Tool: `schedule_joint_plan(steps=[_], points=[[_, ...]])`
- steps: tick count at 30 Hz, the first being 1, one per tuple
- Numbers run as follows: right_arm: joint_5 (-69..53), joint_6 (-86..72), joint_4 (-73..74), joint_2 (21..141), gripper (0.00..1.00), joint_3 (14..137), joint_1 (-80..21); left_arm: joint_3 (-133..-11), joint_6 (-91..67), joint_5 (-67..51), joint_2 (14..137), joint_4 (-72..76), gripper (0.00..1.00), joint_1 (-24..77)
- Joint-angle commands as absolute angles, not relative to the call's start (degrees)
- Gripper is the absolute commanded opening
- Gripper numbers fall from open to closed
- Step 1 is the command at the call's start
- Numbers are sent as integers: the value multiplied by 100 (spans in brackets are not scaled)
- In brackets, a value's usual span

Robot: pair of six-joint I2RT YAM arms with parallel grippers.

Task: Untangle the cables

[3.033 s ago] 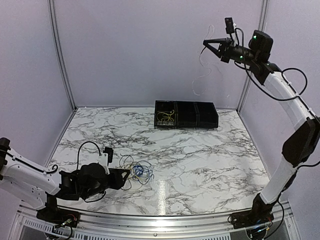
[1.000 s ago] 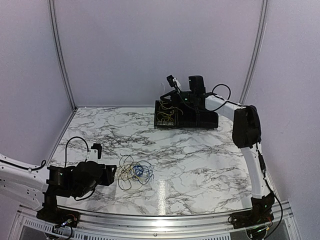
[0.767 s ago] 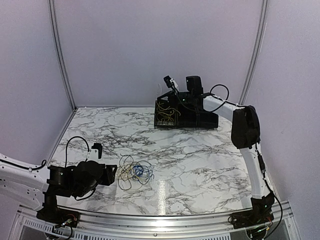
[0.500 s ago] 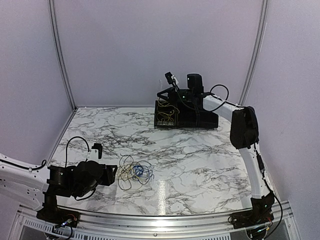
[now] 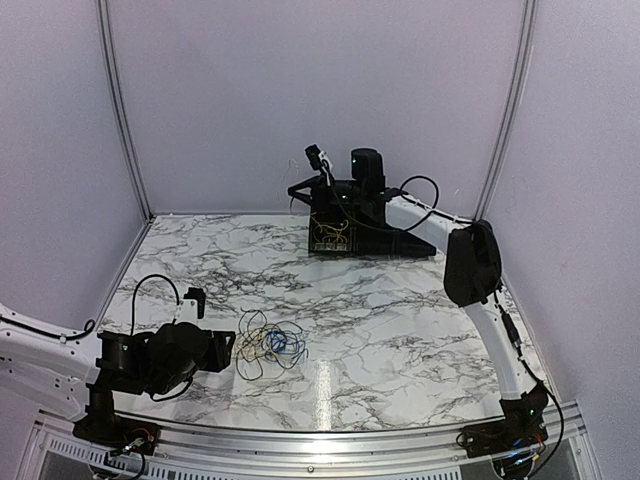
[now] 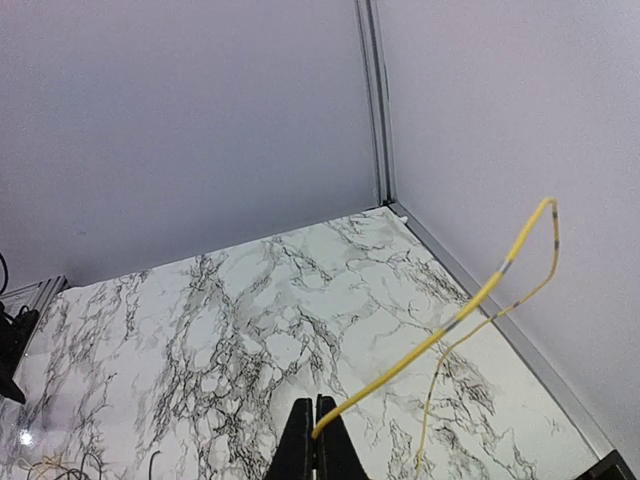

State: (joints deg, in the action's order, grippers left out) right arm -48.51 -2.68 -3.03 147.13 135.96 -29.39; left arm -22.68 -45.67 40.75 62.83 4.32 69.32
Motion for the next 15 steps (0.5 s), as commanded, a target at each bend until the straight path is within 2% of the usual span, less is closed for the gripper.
schedule_joint_plan(steps=[1, 15], points=[[-4658, -178, -408, 14959, 0, 13702, -2712, -2426, -4597, 4056, 6326, 325, 59, 6952], [-4611, -651, -649, 15029, 0, 13113, -2118, -2620, -4573, 3996, 6710, 451, 59, 6952]])
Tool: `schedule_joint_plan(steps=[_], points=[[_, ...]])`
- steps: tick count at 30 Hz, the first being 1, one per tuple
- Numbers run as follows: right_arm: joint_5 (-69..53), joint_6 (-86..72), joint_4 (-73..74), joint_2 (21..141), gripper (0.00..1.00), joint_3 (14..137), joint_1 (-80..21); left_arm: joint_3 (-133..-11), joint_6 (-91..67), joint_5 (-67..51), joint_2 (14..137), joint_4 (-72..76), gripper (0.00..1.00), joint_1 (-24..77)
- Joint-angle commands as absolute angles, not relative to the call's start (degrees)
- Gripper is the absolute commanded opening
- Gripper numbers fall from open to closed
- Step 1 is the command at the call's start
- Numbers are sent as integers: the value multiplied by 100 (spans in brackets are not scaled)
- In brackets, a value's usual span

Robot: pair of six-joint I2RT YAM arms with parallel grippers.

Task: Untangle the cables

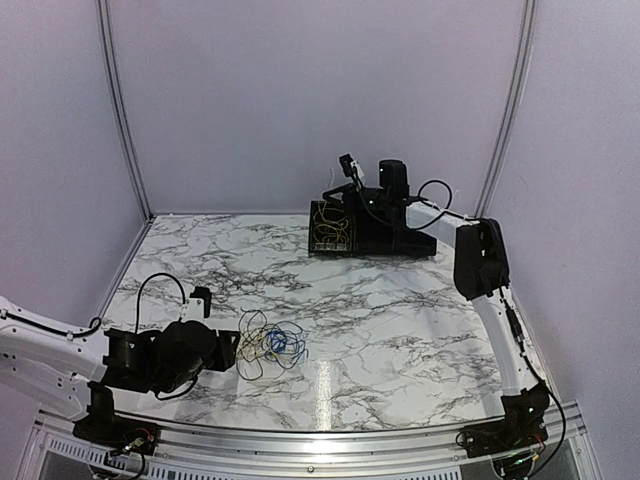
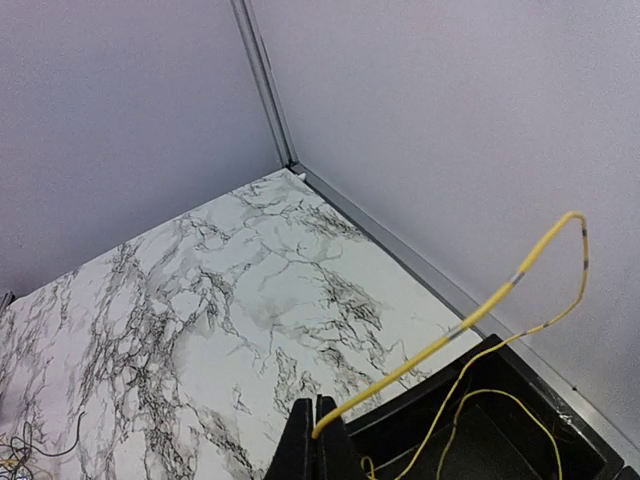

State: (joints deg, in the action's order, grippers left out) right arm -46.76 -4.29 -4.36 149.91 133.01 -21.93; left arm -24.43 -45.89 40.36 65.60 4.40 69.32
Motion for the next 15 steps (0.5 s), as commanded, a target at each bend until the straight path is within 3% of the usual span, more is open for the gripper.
schedule_joint_plan(steps=[1, 7, 15], points=[[-4587, -663, -643, 15003, 0, 13027, -2106, -2642, -4564, 3979, 6747, 486, 59, 6954], [-4324, -704, -493, 14835, 0, 12288, -2124, -2672, -4553, 3906, 6929, 634, 59, 6960], [-3340, -484, 311, 14739, 0, 12169, -2320, -2574, -4553, 3850, 6911, 716, 59, 6960]])
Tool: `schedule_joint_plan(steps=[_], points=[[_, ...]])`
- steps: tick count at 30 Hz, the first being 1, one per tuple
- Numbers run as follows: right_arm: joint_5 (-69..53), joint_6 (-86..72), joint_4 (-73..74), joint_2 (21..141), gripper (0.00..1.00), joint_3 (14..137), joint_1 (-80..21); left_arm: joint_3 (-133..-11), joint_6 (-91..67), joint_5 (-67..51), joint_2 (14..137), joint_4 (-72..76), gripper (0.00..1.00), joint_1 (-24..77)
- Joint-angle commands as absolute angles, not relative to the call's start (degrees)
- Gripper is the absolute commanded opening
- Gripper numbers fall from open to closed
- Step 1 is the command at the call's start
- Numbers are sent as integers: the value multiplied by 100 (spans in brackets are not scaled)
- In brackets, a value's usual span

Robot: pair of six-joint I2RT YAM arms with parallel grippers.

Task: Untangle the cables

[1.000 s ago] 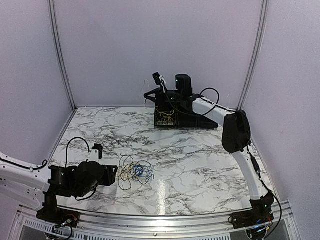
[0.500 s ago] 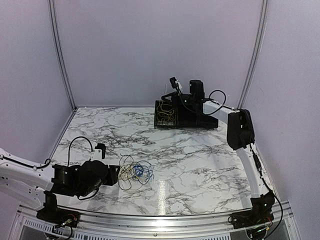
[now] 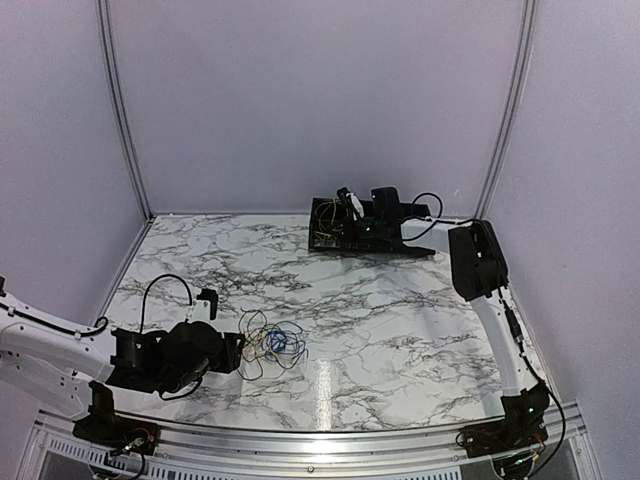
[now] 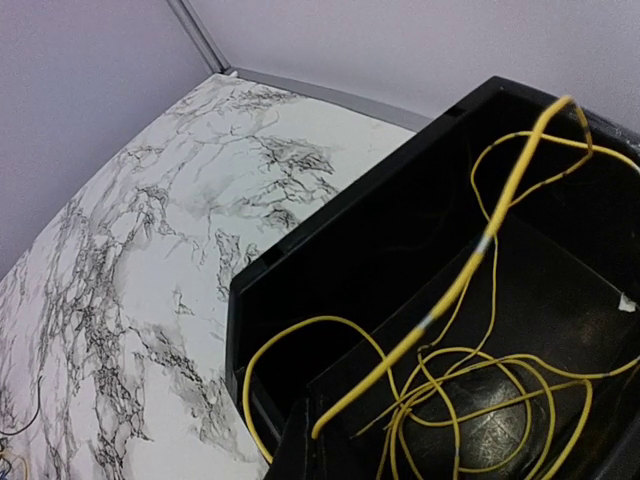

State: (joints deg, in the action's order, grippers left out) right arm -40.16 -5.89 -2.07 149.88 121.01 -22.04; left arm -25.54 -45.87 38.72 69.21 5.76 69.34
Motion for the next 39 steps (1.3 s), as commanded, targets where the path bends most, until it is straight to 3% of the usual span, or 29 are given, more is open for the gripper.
schedule_joint_plan(steps=[1, 6, 10, 12, 26, 33, 39], points=[[-3141, -438, 392, 14732, 0, 12203, -2349, -2568, -4557, 3850, 6897, 725, 59, 6960], [-1489, -23, 1039, 14580, 0, 12393, -2624, -2477, -4600, 3850, 6810, 804, 59, 6960], [-851, 330, 1225, 14372, 2, 12418, -2818, -2376, -4636, 3842, 6768, 958, 59, 6961], [-758, 418, 1298, 14284, 13, 12420, -2867, -2340, -4647, 3829, 6768, 1025, 59, 6961], [-633, 692, 1389, 12688, 35, 11207, -2900, -1874, -4799, 3823, 6093, 1046, 58, 6970], [-1966, 1220, 1420, 12276, 37, 10751, -2903, -1743, -4751, 3807, 5685, 1000, 58, 6970], [-3611, 2207, 1229, 11049, 37, 8976, -3166, -2282, -4674, 3921, 5856, -68, 64, 6906]])
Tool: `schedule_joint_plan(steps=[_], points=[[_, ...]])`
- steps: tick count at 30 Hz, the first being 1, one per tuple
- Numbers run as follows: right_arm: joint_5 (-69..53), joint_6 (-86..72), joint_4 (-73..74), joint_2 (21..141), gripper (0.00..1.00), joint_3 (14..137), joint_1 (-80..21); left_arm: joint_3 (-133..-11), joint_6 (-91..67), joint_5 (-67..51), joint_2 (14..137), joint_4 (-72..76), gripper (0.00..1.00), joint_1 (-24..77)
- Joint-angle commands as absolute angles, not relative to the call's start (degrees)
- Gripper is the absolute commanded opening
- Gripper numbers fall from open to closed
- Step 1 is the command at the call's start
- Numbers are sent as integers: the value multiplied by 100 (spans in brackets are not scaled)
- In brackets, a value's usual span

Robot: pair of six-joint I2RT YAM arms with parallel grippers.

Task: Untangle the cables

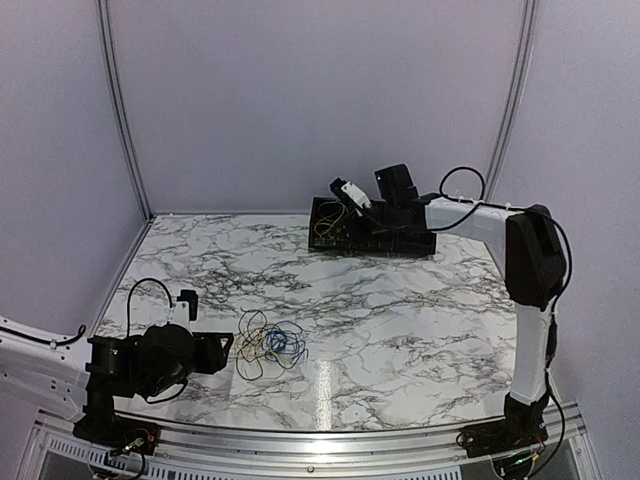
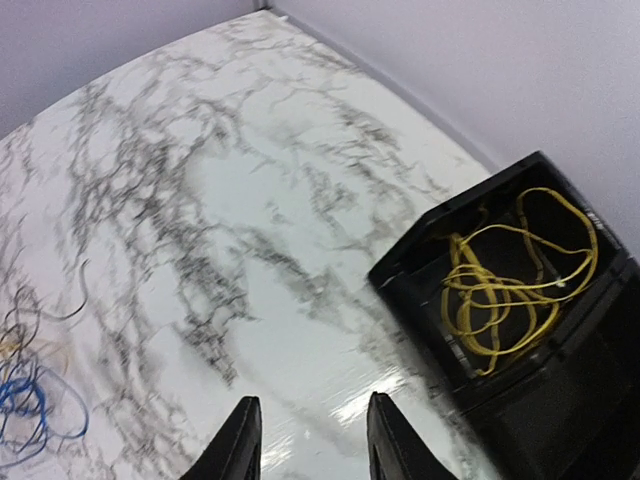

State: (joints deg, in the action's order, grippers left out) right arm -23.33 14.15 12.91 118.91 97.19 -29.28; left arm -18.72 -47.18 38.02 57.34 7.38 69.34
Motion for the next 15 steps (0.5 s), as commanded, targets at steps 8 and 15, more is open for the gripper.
schedule_joint_plan(steps=[8, 15], points=[[-4329, 2763, 1697, 9988, 42, 7452, -3980, -2933, -4908, 2360, 6932, -270, 58, 6021], [-4364, 2796, 1280, 9318, 42, 6600, -4025, -3383, -4395, 1504, 7395, -232, 55, 5985]])
